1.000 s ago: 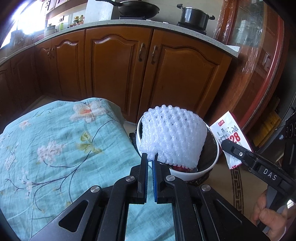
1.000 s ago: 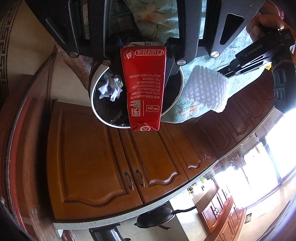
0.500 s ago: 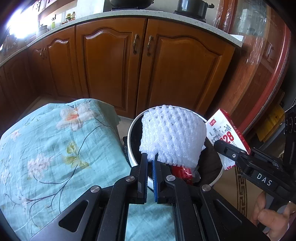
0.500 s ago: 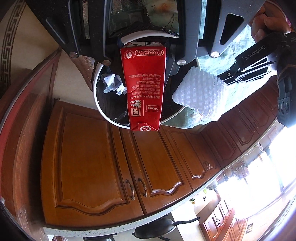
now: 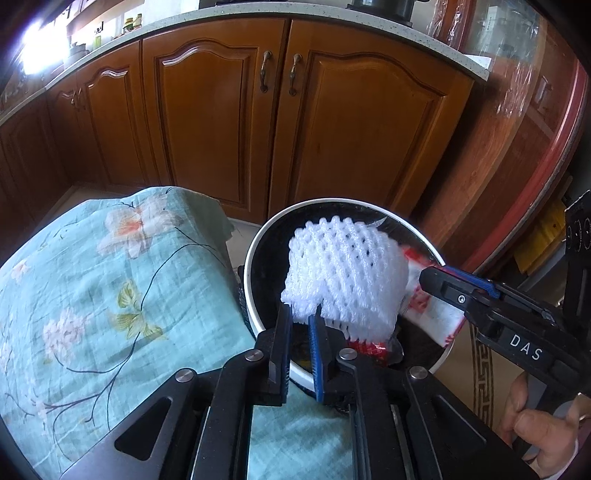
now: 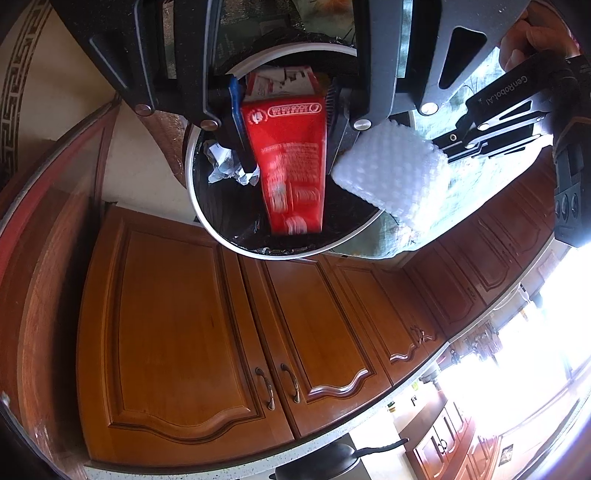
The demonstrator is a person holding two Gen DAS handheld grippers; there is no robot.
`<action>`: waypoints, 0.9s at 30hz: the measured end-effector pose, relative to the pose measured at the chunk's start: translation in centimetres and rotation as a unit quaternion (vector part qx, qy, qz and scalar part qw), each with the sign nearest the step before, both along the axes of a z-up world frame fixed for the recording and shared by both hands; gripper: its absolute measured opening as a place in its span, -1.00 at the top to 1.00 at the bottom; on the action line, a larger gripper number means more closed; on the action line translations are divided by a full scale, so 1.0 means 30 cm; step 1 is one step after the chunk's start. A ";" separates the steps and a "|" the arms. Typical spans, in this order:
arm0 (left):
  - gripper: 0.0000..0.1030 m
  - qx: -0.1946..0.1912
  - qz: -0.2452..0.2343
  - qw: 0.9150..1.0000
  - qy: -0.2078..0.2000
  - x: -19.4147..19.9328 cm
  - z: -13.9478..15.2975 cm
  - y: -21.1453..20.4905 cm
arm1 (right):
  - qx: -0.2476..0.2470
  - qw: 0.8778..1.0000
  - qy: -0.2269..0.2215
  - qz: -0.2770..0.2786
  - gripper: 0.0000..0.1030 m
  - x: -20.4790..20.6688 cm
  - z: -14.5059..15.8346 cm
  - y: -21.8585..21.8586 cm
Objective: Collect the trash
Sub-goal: 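Carry the foam net and milk carton over the bin and open both tools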
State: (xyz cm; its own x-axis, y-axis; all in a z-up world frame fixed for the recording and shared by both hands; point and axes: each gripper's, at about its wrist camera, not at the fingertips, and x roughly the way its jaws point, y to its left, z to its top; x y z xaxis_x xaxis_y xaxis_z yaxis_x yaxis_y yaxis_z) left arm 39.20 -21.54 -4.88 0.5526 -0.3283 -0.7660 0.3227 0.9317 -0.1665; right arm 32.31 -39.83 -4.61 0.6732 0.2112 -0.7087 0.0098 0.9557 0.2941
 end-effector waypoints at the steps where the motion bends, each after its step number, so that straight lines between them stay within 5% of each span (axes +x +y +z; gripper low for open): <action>1: 0.59 -0.001 0.003 1.000 -0.002 -0.001 0.002 0.002 | 0.002 1.000 -0.001 -0.001 0.13 -0.001 0.003 -0.003; 5: 0.32 -0.004 0.010 1.000 -0.007 -0.009 0.009 0.016 | 0.005 1.000 -0.010 -0.006 0.01 -0.016 0.016 -0.009; 10: 0.22 -0.015 0.025 1.000 -0.007 -0.033 0.012 0.054 | 0.010 1.000 -0.018 -0.008 -0.06 -0.047 0.033 -0.006; 18: -0.12 -0.044 0.054 0.997 -0.018 -0.151 0.027 0.161 | 0.032 0.998 -0.046 -0.016 -0.60 -0.138 0.058 0.029; 27: -0.42 -0.077 0.092 0.992 -0.038 -0.351 0.042 0.304 | 0.049 0.995 -0.077 -0.035 -0.86 -0.293 0.065 0.107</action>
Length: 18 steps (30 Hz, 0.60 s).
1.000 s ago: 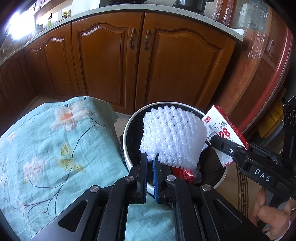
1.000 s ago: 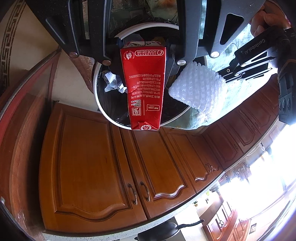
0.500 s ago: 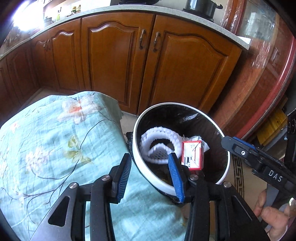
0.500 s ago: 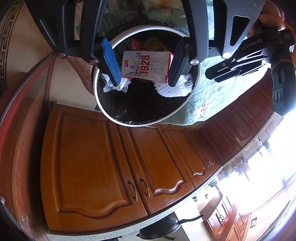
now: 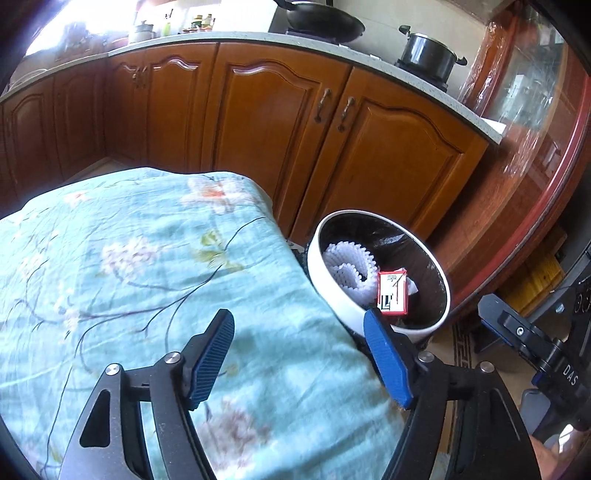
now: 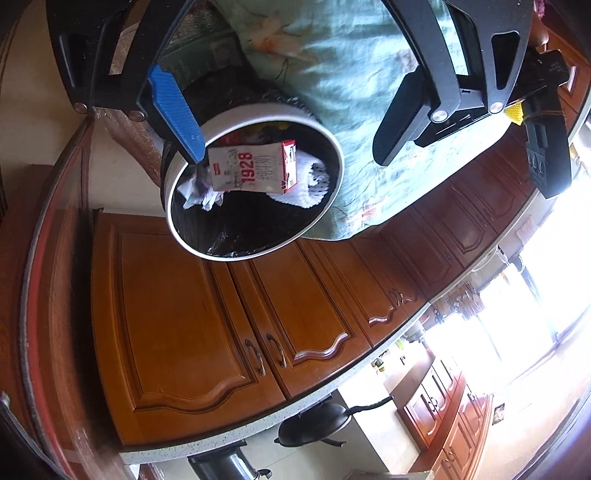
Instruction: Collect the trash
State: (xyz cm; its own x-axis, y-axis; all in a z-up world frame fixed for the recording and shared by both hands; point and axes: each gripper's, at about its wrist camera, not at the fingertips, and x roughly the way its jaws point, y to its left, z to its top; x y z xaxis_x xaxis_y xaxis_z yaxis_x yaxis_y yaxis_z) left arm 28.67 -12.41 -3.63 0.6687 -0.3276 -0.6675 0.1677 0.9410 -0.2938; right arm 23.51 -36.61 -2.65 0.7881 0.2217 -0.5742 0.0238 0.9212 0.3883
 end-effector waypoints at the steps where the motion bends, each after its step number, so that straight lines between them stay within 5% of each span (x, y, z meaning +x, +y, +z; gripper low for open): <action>1: -0.42 -0.001 0.002 1.000 -0.005 -0.027 0.002 0.011 | -0.003 1.000 -0.002 -0.001 -0.87 -0.016 0.002 0.013; 18: -0.81 0.008 0.032 0.994 -0.100 -0.399 0.059 0.121 | -0.083 0.993 -0.075 -0.024 -0.97 -0.271 0.086 0.146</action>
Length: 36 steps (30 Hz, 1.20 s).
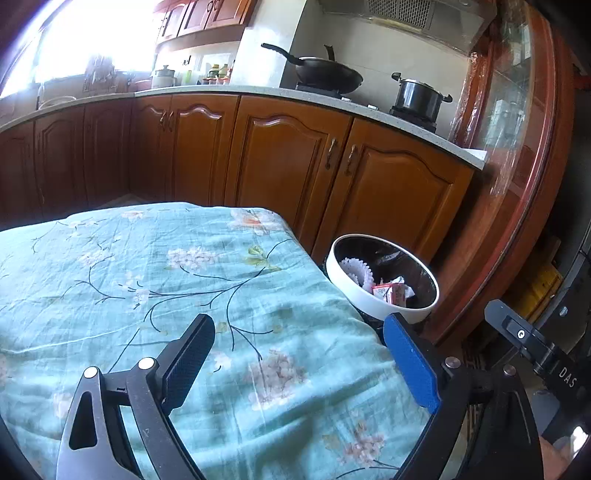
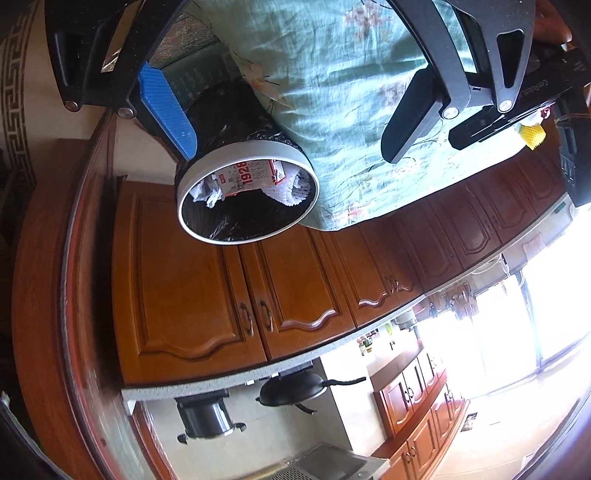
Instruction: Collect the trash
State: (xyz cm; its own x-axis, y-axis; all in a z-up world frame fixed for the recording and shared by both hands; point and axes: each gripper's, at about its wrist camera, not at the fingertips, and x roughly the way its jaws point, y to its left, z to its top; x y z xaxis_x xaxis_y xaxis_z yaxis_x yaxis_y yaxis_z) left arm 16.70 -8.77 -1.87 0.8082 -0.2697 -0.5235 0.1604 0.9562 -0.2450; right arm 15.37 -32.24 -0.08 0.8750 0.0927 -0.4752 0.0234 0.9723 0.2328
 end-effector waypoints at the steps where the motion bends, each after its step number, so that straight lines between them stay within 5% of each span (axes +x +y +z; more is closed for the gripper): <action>1: -0.81 0.006 0.000 1.000 -0.008 -0.023 0.004 -0.003 | -0.003 1.000 -0.003 -0.002 -0.98 -0.010 0.007 0.003; 11: -0.98 0.045 0.015 0.996 -0.074 -0.172 0.000 -0.003 | -0.050 0.997 -0.064 -0.014 -1.00 -0.112 0.039 0.032; 19: -0.98 0.086 0.015 0.991 -0.101 -0.208 -0.023 -0.034 | -0.064 0.995 -0.071 -0.019 -1.00 -0.141 -0.003 0.048; 36: -0.98 0.100 0.027 0.986 -0.127 -0.224 -0.053 -0.025 | -0.059 0.995 -0.077 -0.017 -1.00 -0.155 -0.017 0.047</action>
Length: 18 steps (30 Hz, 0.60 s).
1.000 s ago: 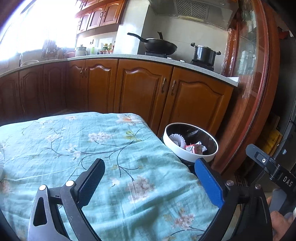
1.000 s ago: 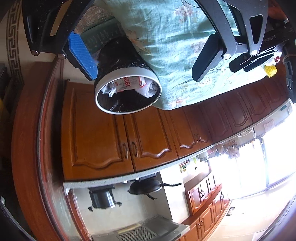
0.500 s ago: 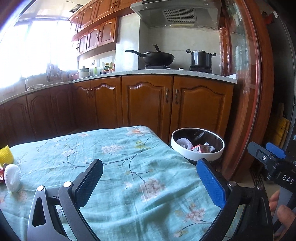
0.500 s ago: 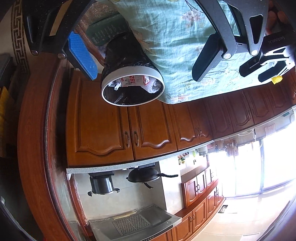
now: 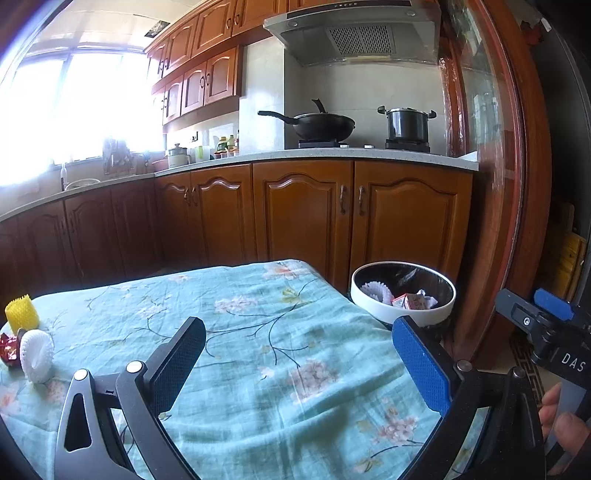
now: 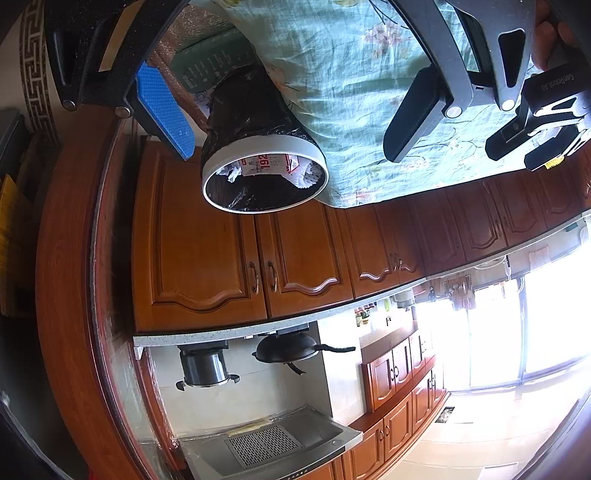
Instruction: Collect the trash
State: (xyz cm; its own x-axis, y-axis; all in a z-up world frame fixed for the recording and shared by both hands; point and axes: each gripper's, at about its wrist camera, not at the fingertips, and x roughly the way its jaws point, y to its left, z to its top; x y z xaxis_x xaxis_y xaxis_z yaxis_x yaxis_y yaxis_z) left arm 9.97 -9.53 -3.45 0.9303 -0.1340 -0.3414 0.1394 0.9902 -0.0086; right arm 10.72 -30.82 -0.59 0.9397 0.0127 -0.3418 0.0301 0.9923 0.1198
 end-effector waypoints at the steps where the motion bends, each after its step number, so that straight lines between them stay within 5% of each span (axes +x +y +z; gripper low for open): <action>1: -0.98 0.001 0.000 1.000 0.000 -0.001 -0.001 0.002 | 0.000 1.000 -0.001 0.000 -1.00 -0.002 0.001 0.001; 18: -0.98 0.002 -0.002 1.000 -0.003 0.014 -0.017 0.034 | 0.006 1.000 -0.001 0.006 -1.00 0.003 -0.008 0.000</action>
State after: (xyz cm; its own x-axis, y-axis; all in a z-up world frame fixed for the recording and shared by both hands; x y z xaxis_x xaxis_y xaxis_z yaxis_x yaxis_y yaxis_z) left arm 10.38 -8.50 -3.96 0.9318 -0.1356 -0.3368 0.1425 0.9898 -0.0041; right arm 10.82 -30.81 -0.82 0.9403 0.0286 -0.3390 0.0172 0.9912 0.1313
